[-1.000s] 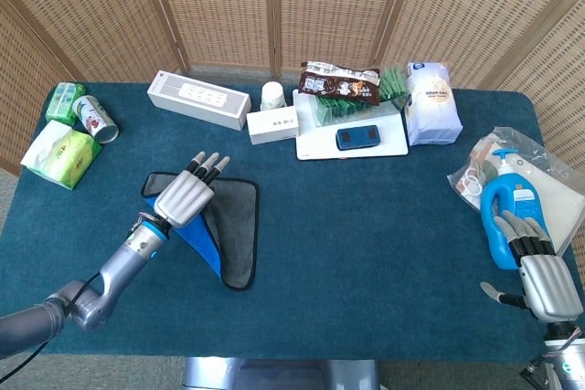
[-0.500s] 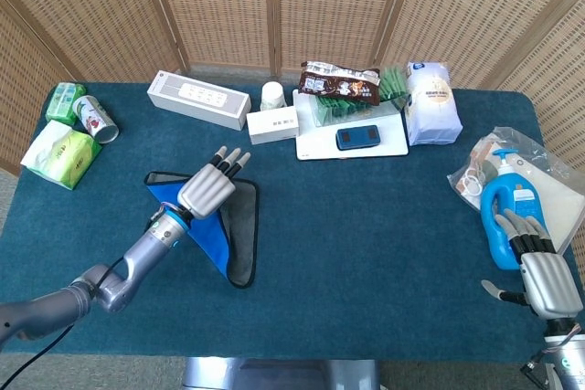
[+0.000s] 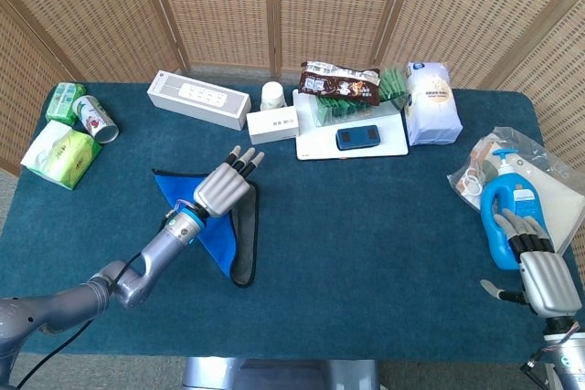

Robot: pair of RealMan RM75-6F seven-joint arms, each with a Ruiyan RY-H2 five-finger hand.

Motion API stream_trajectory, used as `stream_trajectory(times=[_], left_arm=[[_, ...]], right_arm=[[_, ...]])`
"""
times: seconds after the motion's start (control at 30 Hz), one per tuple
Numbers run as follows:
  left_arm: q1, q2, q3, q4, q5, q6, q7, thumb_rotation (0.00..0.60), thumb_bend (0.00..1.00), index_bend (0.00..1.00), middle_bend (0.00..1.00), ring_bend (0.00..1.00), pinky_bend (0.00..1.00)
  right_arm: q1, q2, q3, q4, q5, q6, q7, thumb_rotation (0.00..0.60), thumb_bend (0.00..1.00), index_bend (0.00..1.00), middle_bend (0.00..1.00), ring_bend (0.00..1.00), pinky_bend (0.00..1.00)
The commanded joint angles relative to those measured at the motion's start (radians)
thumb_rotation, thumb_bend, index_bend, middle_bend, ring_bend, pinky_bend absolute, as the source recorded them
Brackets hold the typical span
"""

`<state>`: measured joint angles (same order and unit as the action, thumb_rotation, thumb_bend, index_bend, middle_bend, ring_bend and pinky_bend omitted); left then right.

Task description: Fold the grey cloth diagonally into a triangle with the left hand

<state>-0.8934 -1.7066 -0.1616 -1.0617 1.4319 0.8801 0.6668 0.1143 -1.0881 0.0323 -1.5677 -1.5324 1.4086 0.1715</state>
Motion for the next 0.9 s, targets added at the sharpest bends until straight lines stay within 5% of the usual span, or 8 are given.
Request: stream_trajectory(times=[0.03, 0.13, 0.5, 0.73, 0.9], left_arm=[[-0.005, -0.009, 0.0, 0.006, -0.011, 0.001, 0.024, 0.6, 0.57, 0.67, 0.03, 0.03, 0.19], [-0.005, -0.019, 0.002, 0.01, -0.022, 0.01, 0.042, 0.6, 0.57, 0.65, 0.03, 0.03, 0.2], [-0.002, -0.032, -0.012, -0.011, -0.068, 0.042, 0.046, 0.6, 0.48, 0.02, 0.0, 0.02, 0.21], [-0.001, -0.045, -0.025, -0.01, -0.083, 0.08, 0.049, 0.6, 0.4, 0.0, 0.0, 0.01, 0.24], [-0.002, -0.048, -0.032, -0.021, -0.108, 0.078, 0.064, 0.6, 0.17, 0.0, 0.0, 0.0, 0.24]], right_arm=[[0.0, 0.0, -0.001, -0.001, -0.002, 0.0, 0.002, 0.6, 0.0, 0.0, 0.0, 0.0, 0.0], [0.001, 0.0, -0.002, 0.0, -0.002, -0.001, 0.003, 0.6, 0.0, 0.0, 0.0, 0.0, 0.0], [0.0, 0.0, -0.005, -0.001, -0.006, 0.0, 0.003, 0.6, 0.0, 0.0, 0.0, 0.0, 0.0], [0.002, -0.002, -0.008, -0.002, -0.009, -0.002, -0.001, 0.6, 0.0, 0.0, 0.0, 0.0, 0.0], [0.002, -0.002, -0.009, -0.002, -0.009, -0.003, -0.001, 0.6, 0.0, 0.0, 0.0, 0.0, 0.0]])
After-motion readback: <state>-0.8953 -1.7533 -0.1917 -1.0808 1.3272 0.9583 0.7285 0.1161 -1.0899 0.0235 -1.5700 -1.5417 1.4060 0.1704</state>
